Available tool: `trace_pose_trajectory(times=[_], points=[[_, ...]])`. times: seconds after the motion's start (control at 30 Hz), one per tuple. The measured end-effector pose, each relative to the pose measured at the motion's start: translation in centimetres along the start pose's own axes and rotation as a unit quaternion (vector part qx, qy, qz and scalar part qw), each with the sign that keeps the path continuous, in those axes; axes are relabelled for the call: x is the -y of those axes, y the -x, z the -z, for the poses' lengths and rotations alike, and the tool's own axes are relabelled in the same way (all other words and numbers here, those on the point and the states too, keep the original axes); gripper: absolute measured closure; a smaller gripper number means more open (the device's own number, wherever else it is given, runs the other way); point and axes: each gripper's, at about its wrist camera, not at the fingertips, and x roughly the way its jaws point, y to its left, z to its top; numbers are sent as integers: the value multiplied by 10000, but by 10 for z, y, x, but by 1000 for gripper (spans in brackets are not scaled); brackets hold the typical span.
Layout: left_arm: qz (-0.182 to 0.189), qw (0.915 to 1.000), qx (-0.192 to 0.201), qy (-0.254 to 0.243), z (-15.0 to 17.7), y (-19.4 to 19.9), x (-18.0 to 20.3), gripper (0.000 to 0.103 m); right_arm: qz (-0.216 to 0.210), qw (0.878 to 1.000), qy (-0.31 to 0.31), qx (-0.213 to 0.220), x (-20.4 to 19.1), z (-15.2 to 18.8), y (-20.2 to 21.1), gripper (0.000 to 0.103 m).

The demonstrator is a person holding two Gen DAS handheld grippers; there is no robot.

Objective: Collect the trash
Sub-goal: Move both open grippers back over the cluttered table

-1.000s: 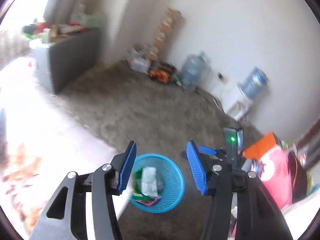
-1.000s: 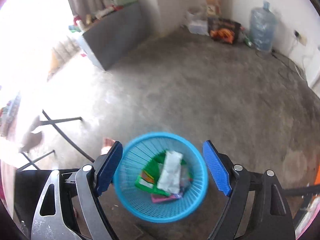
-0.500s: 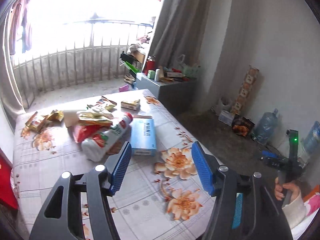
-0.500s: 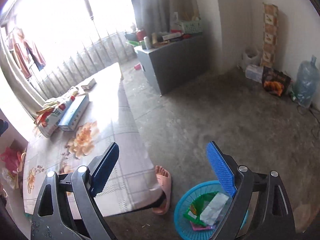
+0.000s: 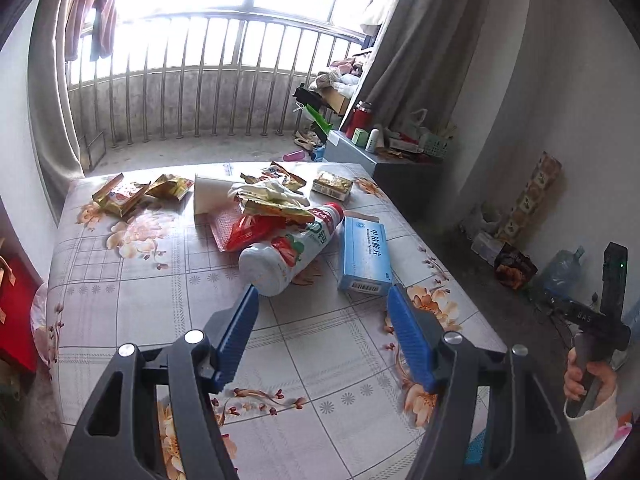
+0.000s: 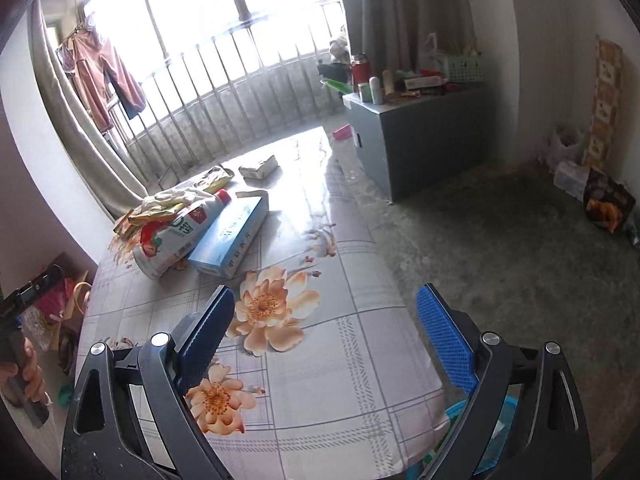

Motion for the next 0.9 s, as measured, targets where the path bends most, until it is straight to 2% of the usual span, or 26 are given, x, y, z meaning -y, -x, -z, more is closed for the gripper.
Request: trace_pose_trajectory(times=[0.43, 0.9], points=[[-12, 9996, -9, 288, 6, 2, -20, 34, -20, 9998, 114, -174, -17, 1, -5, 14], [-68, 9997, 42, 223, 9, 10, -17, 32, -97, 9998, 49, -144, -16, 4, 3, 13]])
